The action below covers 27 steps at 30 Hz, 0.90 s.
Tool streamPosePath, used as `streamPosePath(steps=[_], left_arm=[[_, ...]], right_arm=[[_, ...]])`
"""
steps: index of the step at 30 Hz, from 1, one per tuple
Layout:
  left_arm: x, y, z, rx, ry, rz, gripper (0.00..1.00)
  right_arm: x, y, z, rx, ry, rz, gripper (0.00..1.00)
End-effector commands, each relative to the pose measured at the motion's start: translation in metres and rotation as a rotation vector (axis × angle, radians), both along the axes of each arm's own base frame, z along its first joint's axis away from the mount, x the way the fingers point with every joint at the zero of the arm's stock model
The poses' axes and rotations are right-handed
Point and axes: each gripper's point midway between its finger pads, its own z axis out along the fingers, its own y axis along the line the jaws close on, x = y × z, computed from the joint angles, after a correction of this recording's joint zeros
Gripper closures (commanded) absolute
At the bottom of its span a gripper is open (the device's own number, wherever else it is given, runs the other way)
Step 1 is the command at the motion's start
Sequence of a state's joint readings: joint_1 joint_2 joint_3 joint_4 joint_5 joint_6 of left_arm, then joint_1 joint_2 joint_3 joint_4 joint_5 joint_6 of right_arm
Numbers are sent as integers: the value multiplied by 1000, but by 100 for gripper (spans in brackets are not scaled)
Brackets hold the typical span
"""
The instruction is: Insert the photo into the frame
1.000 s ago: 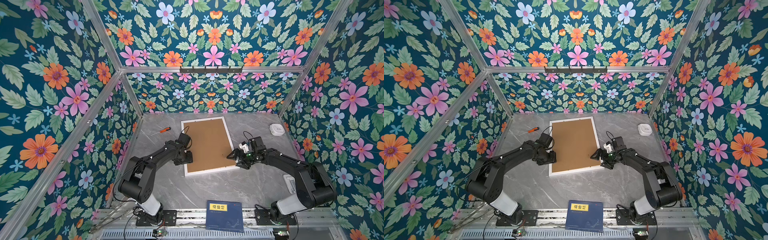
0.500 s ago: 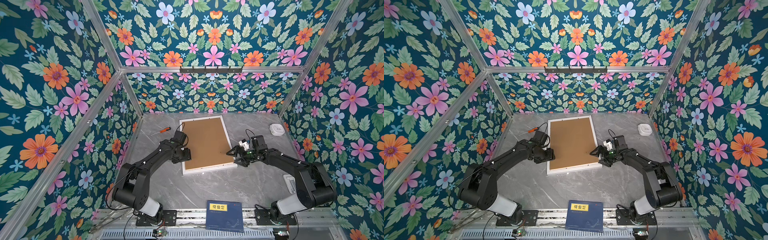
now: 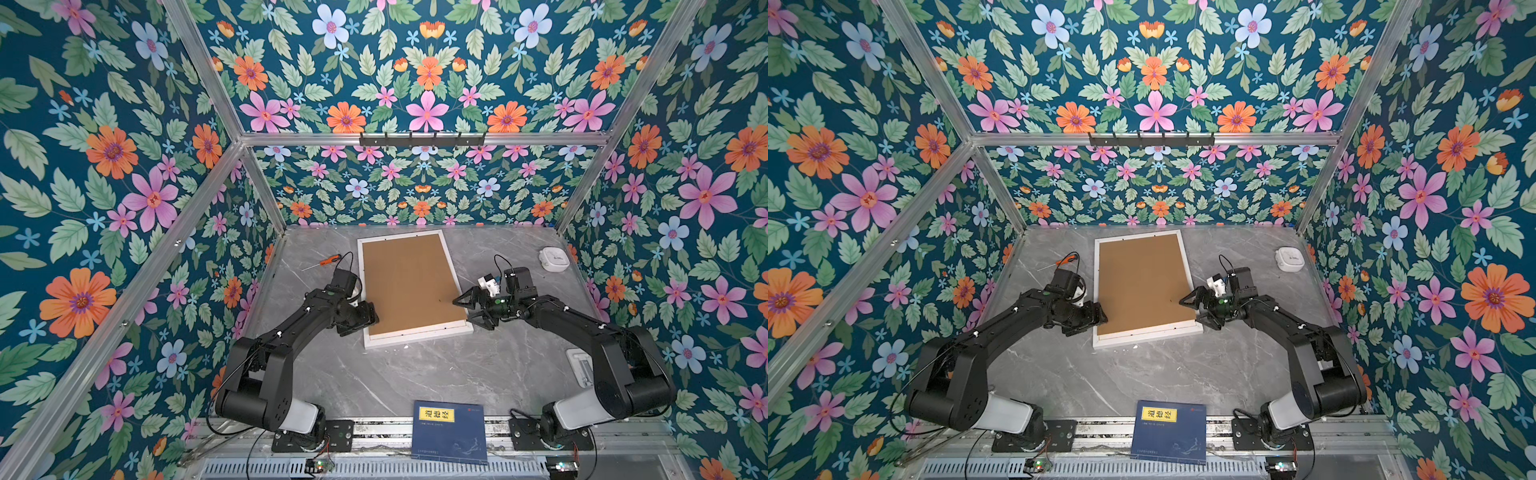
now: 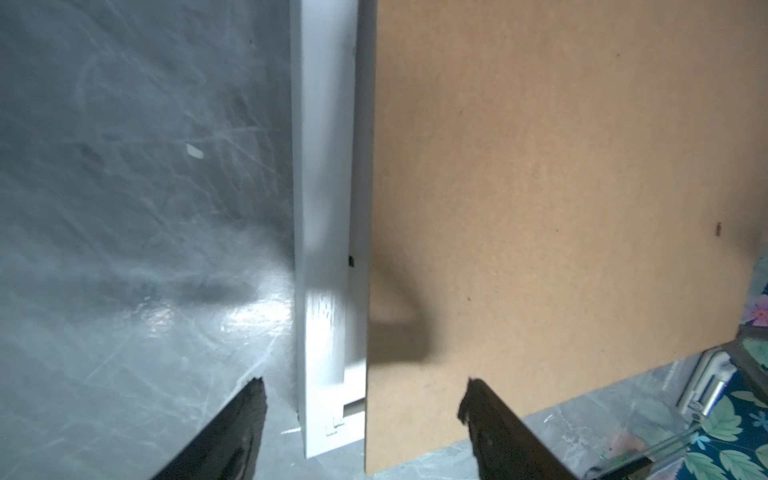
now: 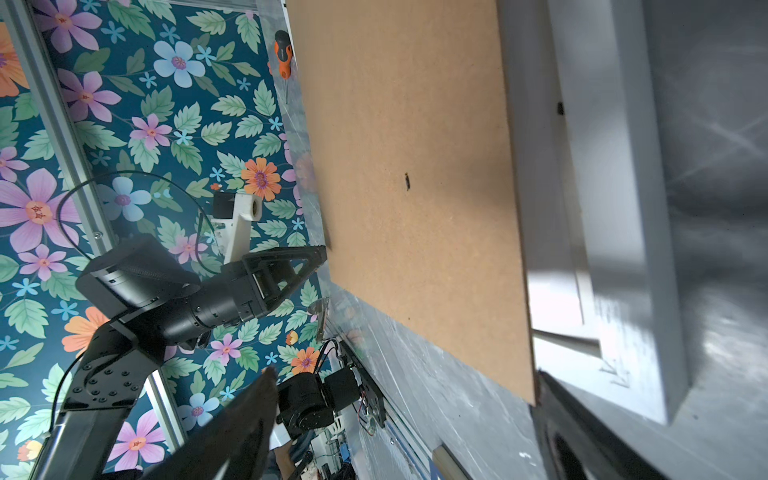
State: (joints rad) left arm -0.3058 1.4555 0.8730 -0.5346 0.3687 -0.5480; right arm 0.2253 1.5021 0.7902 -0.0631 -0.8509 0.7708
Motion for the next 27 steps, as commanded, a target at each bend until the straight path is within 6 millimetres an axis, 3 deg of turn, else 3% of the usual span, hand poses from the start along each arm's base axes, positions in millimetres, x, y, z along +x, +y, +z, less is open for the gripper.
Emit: streamPosePath(steps=[1,11,16,27], left_arm=[[3,-13,6,-90,-16,3,23],[2,-30,9,-250,-28,57,26],[3,-29,14,-255,-49,75,30],[11,-30,31,-300,-82,128,54]], right_arm=[[5,4,13,33,-48,16,6],[6,4,15,36,-52,13,6],[7,3,13,32,-47,9,6],[4,-2,11,9,-30,18,5]])
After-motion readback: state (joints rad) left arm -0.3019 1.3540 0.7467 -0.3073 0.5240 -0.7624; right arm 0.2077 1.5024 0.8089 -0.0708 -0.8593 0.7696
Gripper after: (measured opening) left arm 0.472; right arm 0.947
